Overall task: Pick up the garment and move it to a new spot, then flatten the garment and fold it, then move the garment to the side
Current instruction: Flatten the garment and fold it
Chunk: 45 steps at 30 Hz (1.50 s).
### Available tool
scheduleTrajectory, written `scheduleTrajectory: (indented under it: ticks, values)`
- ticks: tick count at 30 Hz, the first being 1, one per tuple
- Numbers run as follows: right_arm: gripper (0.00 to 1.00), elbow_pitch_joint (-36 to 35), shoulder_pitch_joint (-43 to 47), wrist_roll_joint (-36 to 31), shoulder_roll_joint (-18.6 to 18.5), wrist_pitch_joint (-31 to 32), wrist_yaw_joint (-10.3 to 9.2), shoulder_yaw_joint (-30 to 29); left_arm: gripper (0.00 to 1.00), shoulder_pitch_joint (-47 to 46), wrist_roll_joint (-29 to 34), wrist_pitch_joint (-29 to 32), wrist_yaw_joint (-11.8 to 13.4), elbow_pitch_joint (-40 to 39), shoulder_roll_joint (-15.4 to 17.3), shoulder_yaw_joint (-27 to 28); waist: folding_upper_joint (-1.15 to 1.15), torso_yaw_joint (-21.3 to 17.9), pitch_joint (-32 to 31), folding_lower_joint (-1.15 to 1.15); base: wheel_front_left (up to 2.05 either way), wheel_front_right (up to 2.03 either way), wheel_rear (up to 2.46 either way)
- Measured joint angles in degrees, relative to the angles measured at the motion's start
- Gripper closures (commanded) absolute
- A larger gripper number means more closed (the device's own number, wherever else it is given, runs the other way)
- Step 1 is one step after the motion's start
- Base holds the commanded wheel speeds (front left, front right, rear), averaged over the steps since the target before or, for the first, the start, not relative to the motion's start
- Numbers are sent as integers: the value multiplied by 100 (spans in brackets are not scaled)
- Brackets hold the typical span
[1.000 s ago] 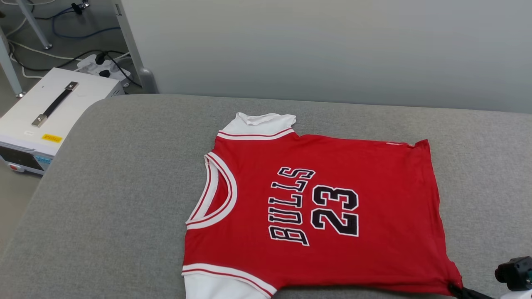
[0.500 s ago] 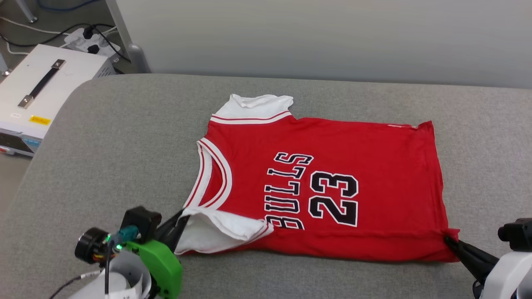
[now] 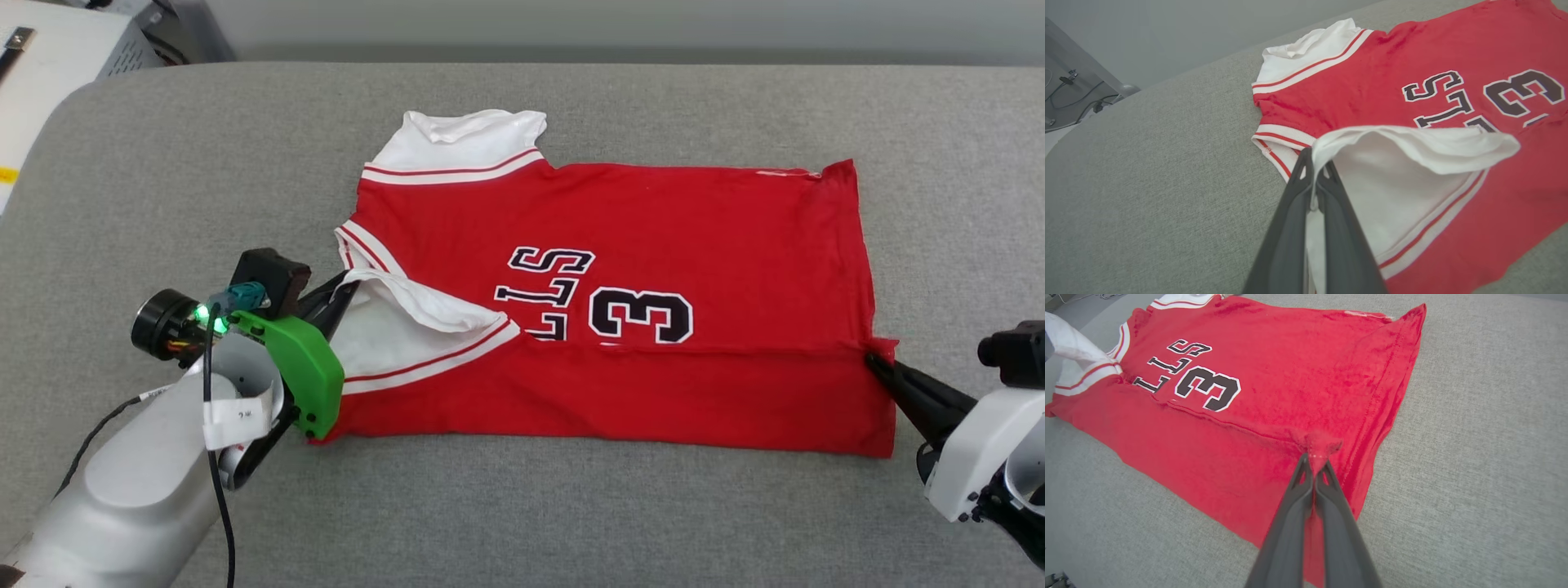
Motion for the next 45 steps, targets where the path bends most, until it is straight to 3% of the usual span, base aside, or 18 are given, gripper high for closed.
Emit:
scheduleTrajectory:
  ticks: [12,20,21,22,23,24,28,32,41,45]
  values:
    - [100,511,-567,-114,234,127,0,66,100,-516,-21,-456,-278,1758,-559,-272,0,-141,685,1,0,0,0]
    - [100,693,-651,-87,305,59,0,201,98,-714,-278,-650,-307,2270,-746,-559,0,-157,699,1,0,0,0]
    - [100,711,-650,-77,310,25,0,203,68,-720,-392,-650,-307,2304,-765,-597,0,-147,669,1,0,0,0]
    - [70,715,-649,-71,310,-9,0,200,0,-731,-442,-653,-307,2337,-773,-642,0,-136,634,1,0,0,0]
    - [27,716,-641,-71,304,-49,0,191,0,-745,-447,-659,-307,2348,-770,-697,0,-124,593,1,0,0,0]
    - [0,711,-633,-71,304,-102,0,169,0,-750,-454,-684,-307,2354,-760,-733,0,-114,556,1,0,0,0]
    - [0,595,-544,-70,281,-288,0,12,0,-791,-520,-745,-319,2298,-584,-849,0,-54,358,1,0,0,0]
    - [0,419,-345,-76,219,-331,0,-110,0,-1014,-784,-318,-323,1923,-360,-962,0,24,142,0,0,0,0]
    - [0,118,-15,-163,129,-48,0,-406,0,-1678,-2147,2580,-323,341,244,-1606,0,318,-211,0,0,0,0]
    - [0,8,4,-196,167,123,0,-494,0,-1740,-2665,3459,-323,40,377,-1798,0,369,-249,0,0,0,0]
